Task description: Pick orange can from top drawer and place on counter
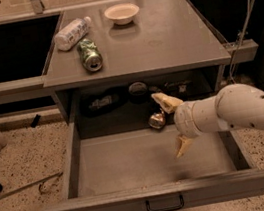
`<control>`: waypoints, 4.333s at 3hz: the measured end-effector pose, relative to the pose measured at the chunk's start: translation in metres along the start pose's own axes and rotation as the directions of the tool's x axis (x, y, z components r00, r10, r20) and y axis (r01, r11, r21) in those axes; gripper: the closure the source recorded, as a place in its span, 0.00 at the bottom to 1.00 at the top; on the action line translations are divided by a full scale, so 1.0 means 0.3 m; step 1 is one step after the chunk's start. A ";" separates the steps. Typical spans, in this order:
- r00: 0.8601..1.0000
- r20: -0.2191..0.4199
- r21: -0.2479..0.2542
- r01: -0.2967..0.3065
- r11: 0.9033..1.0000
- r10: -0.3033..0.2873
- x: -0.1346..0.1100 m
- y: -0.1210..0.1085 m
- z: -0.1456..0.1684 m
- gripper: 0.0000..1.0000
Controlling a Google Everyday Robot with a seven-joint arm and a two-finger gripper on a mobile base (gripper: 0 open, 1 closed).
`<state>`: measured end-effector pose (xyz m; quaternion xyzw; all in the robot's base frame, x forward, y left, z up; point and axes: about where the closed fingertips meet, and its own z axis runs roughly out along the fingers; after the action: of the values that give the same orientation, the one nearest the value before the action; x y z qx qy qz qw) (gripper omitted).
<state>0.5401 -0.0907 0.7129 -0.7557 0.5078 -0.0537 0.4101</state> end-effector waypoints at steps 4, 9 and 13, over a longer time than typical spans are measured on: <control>0.985 -0.162 0.009 0.061 0.998 -0.059 0.229 -0.075 0.092 0.00; 0.968 -0.136 -0.153 0.190 0.970 -0.211 0.273 -0.251 0.367 0.00; 0.952 -0.138 -0.324 0.219 0.920 -0.275 0.322 -0.225 0.422 0.00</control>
Offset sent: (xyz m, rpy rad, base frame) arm 0.0680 -0.0498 -0.0366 -0.1624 -0.1069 -0.1111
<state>0.6982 -0.0876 0.6427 -0.8600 0.4453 -0.0943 0.2308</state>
